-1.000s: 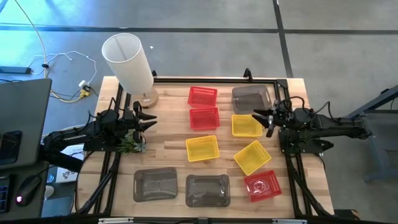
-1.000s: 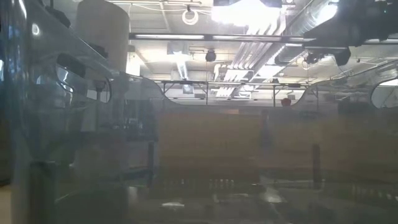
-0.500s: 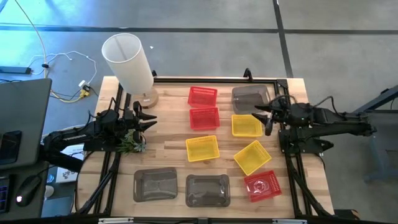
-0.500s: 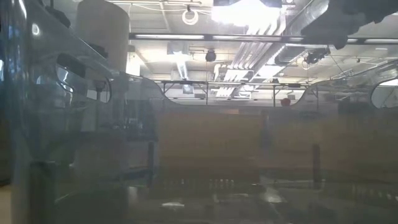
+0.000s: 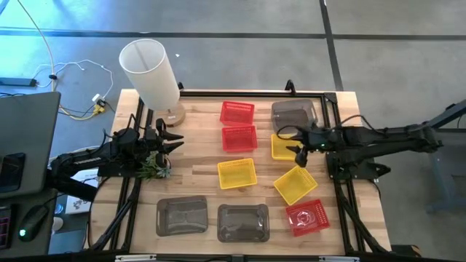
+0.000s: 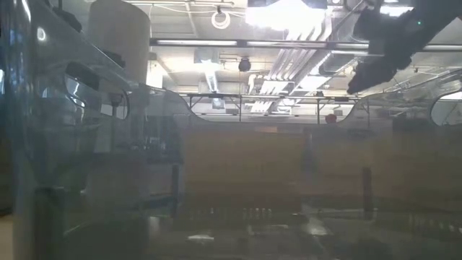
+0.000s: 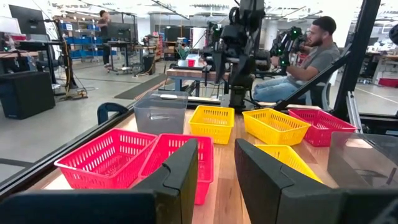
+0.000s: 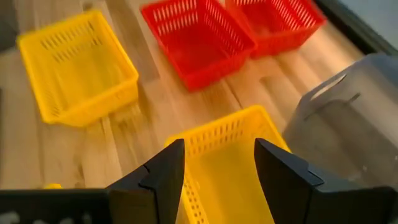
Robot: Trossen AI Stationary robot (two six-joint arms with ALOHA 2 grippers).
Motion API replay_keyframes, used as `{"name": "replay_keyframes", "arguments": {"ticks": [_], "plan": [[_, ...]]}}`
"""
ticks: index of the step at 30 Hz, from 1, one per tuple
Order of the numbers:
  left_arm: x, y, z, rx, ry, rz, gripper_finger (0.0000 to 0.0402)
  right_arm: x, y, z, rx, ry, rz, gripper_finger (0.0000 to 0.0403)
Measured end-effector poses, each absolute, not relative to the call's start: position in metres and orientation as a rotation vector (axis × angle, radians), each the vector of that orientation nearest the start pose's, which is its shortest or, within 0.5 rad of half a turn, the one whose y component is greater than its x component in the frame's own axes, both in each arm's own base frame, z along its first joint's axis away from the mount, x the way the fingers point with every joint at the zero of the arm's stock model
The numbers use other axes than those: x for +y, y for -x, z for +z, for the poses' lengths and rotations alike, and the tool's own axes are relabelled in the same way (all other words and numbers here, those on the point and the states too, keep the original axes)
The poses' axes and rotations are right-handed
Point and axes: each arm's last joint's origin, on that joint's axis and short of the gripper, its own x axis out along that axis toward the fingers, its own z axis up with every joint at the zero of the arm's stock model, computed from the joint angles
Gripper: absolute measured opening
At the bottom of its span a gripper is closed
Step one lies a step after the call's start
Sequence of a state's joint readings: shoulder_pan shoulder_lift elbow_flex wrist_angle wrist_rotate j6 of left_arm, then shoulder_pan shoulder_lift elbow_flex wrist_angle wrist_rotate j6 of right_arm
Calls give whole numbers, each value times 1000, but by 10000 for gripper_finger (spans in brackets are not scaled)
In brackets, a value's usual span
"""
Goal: Stack baskets by color
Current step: Stack the top yellow bin into the bottom right yellow bin
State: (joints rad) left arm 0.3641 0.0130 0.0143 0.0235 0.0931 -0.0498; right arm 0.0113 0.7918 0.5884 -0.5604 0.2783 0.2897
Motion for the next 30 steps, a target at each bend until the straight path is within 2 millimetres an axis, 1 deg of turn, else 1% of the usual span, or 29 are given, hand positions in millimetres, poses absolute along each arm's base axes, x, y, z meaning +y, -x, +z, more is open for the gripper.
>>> {"name": "replay_keyframes", "arguments": {"ticks": [10,16,21,30], "plan": [[33,-92,170,-31,44,297,94,-6,-170,203,970,-182,-425,181],[33,-92,169,-29,44,297,94,-5,-178,189,1064,-181,-410,181],[33,-92,169,-27,45,297,94,-4,-181,184,1102,-187,-396,181],[33,-92,169,-27,45,297,94,-4,-182,183,1096,-202,-379,181]]}}
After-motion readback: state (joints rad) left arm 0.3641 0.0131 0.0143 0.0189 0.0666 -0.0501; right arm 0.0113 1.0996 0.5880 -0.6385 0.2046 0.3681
